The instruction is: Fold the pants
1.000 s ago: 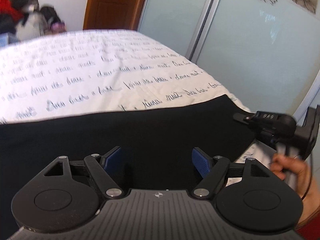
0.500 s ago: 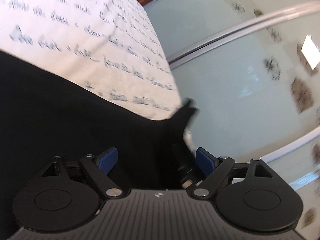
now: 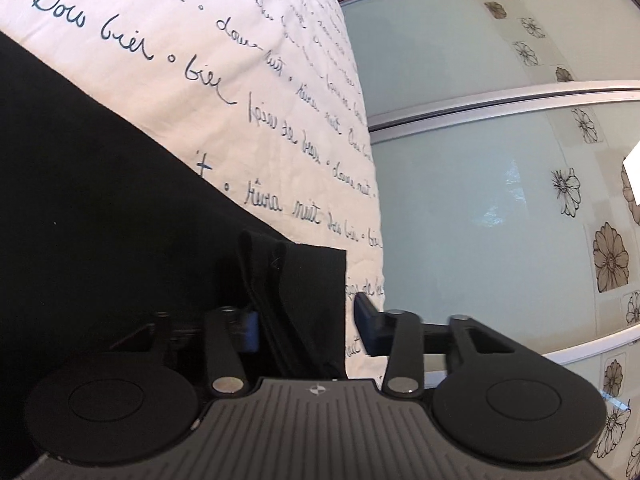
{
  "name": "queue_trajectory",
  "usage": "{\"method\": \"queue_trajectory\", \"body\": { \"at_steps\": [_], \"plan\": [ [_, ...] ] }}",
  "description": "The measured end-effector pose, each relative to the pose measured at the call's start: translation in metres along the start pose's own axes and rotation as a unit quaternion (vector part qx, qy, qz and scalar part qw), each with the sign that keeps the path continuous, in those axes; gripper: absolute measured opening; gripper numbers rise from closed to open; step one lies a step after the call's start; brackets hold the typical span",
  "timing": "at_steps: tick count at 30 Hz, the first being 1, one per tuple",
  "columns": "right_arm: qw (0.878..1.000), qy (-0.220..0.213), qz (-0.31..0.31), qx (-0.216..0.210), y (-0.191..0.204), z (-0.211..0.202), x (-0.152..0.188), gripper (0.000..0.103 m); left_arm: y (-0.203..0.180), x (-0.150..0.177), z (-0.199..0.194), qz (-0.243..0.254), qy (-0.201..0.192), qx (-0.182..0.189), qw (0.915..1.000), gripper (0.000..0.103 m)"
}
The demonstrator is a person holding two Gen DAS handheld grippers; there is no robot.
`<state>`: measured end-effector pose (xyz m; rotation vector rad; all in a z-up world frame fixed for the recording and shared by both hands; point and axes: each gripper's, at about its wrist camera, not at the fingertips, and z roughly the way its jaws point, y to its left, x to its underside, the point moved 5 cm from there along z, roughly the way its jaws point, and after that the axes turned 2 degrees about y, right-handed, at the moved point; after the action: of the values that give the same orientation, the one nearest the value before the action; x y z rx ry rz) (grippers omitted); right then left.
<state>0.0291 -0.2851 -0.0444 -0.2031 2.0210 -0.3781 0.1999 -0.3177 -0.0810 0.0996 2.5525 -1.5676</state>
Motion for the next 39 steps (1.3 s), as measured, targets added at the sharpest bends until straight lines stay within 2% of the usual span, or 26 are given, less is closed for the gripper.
{"method": "queue_trajectory", "body": {
  "at_steps": [2, 4, 5, 7, 8, 10, 11, 12, 13, 16, 20, 24, 28, 31, 39],
  "plan": [
    [1.000, 0.005, -0.013, 0.006, 0.004, 0.002, 0.001, 0.011, 0.001, 0.002, 0.002, 0.009, 0.003, -0.010, 0.9999, 0.013],
    [1.000, 0.012, -0.020, 0.017, 0.006, 0.005, 0.002, 0.014, 0.002, 0.003, 0.002, 0.024, 0.002, -0.020, 0.9995, 0.012],
    [0.999, 0.015, -0.020, 0.020, 0.007, 0.006, 0.001, 0.019, 0.001, 0.004, 0.002, 0.032, -0.001, -0.024, 0.9992, 0.011],
    [0.999, 0.021, -0.016, 0.027, 0.008, 0.005, 0.001, 0.034, 0.000, 0.006, 0.000, 0.050, -0.010, -0.027, 0.9984, 0.010],
    [0.999, 0.024, -0.013, 0.033, 0.007, 0.005, 0.003, 0.045, 0.000, 0.007, -0.002, 0.058, -0.013, -0.030, 0.9978, 0.010],
    [0.999, 0.023, -0.004, 0.029, 0.007, 0.000, 0.005, 0.044, -0.003, 0.008, -0.004, 0.071, -0.017, -0.035, 0.9967, 0.010],
    [0.999, 0.024, 0.008, 0.020, 0.006, -0.001, 0.005, 0.037, -0.004, 0.008, -0.006, 0.079, -0.018, -0.039, 0.9959, 0.010],
    [0.999, 0.025, 0.017, 0.015, 0.006, -0.002, 0.003, 0.022, -0.005, 0.009, -0.008, 0.088, -0.020, -0.043, 0.9950, 0.010],
    [0.999, 0.025, 0.020, 0.009, 0.006, -0.003, 0.002, 0.018, -0.006, 0.010, -0.010, 0.098, -0.023, -0.048, 0.9938, 0.010],
    [1.000, 0.015, 0.018, -0.003, 0.012, -0.007, -0.005, 0.015, -0.010, 0.010, -0.022, 0.138, -0.037, -0.068, 0.9875, 0.010],
    [1.000, 0.002, 0.009, -0.027, 0.026, -0.009, -0.012, 0.013, -0.014, 0.010, -0.041, 0.192, -0.055, -0.106, 0.9742, 0.010],
    [0.998, -0.016, 0.009, -0.055, 0.043, -0.014, -0.018, 0.010, -0.012, 0.011, -0.061, 0.241, -0.072, -0.154, 0.9554, 0.010],
    [0.996, -0.025, -0.001, -0.084, 0.063, -0.016, -0.020, 0.010, -0.010, 0.015, -0.079, 0.288, -0.088, -0.201, 0.9322, 0.010],
    [0.994, -0.030, -0.008, -0.103, 0.074, -0.013, -0.022, 0.009, -0.006, 0.017, -0.094, 0.312, -0.106, -0.224, 0.9170, 0.010],
    [0.989, -0.028, -0.015, -0.145, 0.093, -0.002, -0.029, 0.008, 0.010, 0.009, -0.126, 0.309, -0.131, -0.241, 0.9105, 0.010]
  ]
}}
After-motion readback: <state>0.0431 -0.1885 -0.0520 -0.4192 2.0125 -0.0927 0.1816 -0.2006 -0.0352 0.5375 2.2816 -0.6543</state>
